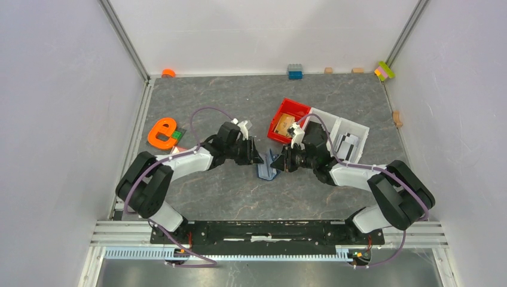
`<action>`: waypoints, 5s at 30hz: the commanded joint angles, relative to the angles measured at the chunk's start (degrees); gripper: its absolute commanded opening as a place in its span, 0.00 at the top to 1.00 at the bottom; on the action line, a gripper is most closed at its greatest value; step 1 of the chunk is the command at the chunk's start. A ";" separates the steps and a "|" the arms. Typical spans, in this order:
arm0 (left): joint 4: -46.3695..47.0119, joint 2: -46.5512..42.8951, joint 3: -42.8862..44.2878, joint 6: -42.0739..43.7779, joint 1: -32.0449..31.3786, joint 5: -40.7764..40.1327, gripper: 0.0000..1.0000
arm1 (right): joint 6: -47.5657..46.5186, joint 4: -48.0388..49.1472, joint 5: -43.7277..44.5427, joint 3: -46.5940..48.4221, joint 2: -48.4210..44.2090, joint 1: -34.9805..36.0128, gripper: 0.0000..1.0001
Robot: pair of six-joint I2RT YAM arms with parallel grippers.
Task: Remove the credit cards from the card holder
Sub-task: Open the card holder at the center of the board, then remove the credit card from the card holder.
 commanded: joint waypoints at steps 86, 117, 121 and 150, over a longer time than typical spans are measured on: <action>26.18 -28.60 -17.19 -6.90 2.65 0.56 0.98 | 1.05 22.31 4.15 -14.89 -23.00 -1.02 0.77; 15.71 -25.81 -10.64 3.16 -3.51 -1.64 0.76 | 5.33 20.65 1.68 -12.76 -17.69 -2.74 1.00; 14.14 -19.95 -7.66 2.66 -4.22 0.78 0.71 | 6.53 21.81 0.02 -12.82 -17.86 -2.78 1.00; 35.44 -13.17 -11.43 -9.02 -1.41 16.22 0.51 | 23.96 41.90 -14.50 -14.44 -16.86 -4.75 1.00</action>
